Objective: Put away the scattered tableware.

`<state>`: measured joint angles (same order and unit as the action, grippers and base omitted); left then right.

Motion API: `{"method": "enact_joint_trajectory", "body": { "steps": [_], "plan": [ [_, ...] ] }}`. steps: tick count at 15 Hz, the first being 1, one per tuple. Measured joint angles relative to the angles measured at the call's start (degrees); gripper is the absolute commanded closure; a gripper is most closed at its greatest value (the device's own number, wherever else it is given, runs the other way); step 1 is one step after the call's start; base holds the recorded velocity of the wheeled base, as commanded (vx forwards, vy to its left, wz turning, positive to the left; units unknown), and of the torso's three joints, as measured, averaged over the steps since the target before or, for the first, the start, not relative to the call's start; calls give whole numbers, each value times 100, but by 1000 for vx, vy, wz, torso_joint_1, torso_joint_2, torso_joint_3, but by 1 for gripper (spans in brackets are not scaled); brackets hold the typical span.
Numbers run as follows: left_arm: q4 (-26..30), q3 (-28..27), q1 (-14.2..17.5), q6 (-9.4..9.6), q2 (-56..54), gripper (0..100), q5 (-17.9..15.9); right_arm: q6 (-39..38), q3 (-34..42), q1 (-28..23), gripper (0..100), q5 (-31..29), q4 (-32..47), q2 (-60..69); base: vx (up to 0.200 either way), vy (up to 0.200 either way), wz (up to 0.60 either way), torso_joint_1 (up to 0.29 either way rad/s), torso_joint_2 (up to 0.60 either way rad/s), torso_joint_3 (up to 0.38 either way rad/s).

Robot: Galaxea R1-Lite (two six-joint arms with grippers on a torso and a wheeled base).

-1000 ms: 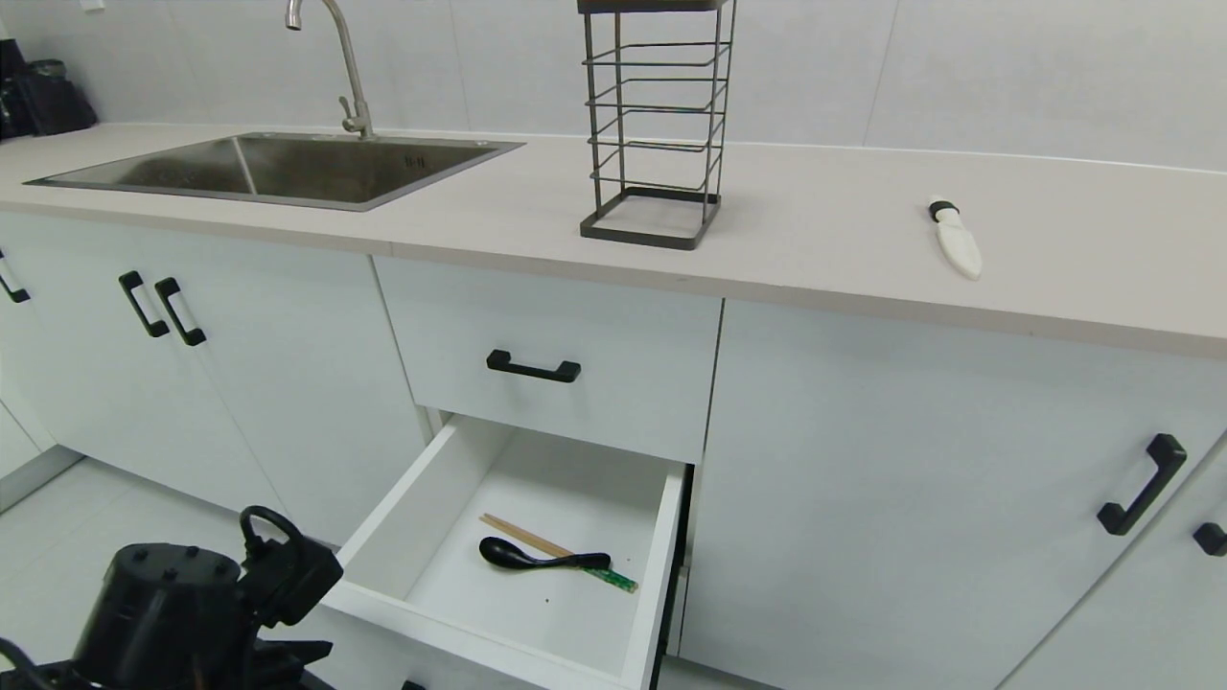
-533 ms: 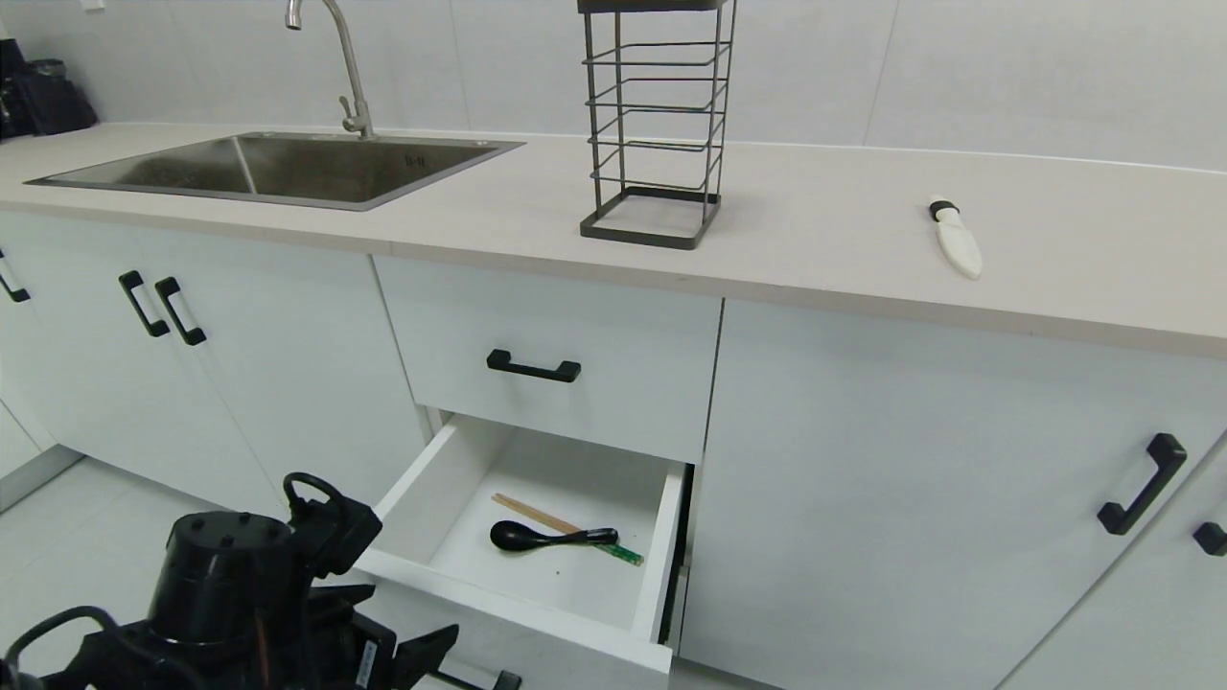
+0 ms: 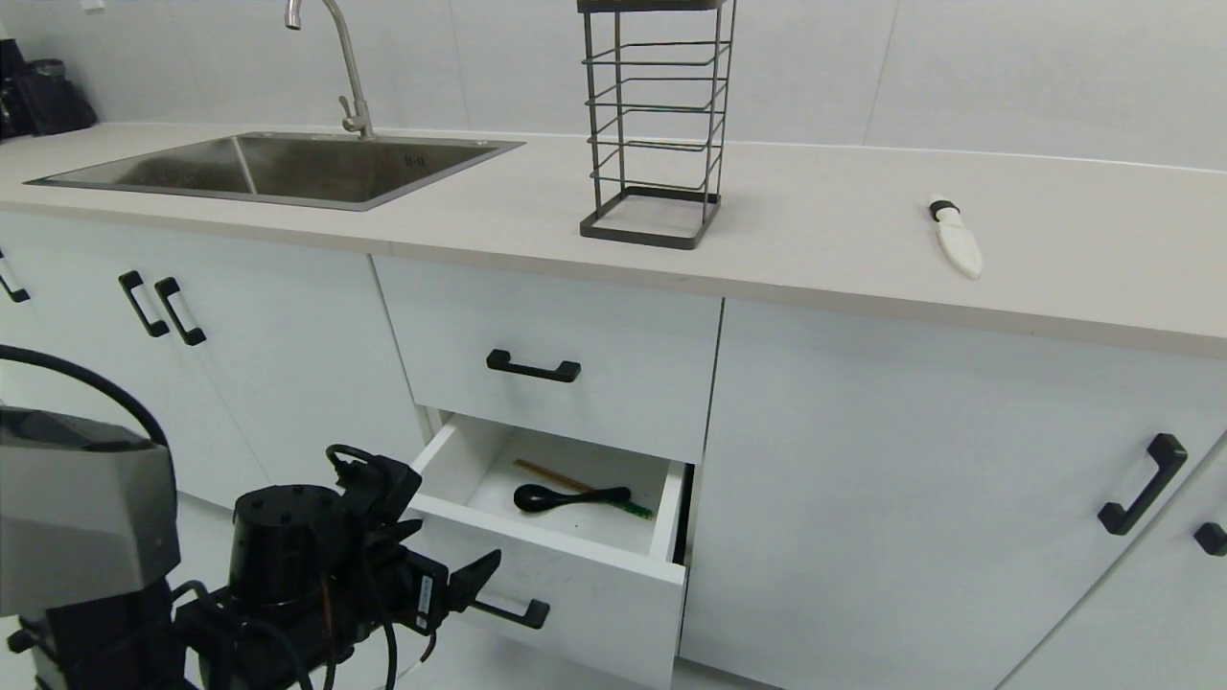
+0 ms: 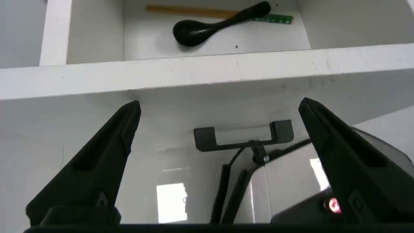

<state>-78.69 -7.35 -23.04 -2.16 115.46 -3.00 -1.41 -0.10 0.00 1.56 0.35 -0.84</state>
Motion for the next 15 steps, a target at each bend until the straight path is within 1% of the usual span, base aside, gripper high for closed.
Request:
{"method": "enact_joint_trajectory", "body": {
  "steps": [4, 9, 13, 15],
  "plan": [
    [-24, -474, 9, -5, 466, 0, -6, 0, 0, 0, 0, 0, 0, -1, 0, 0, 0, 0, 0, 0],
    [-41, -1112, 55, -9, 786, 0, -9, 0, 0, 0, 0, 0, 0, -4, 0, 0, 0, 0, 0, 0],
    [-77, -1613, 157, -16, 1012, 0, -9, 0, 0, 0, 0, 0, 0, -4, 0, 0, 0, 0, 0, 0],
    [-167, -1746, 201, -18, 1119, 0, -6, 0, 0, 0, 0, 2, 0, -4, 0, 0, 0, 0, 0, 0]
  ]
}}
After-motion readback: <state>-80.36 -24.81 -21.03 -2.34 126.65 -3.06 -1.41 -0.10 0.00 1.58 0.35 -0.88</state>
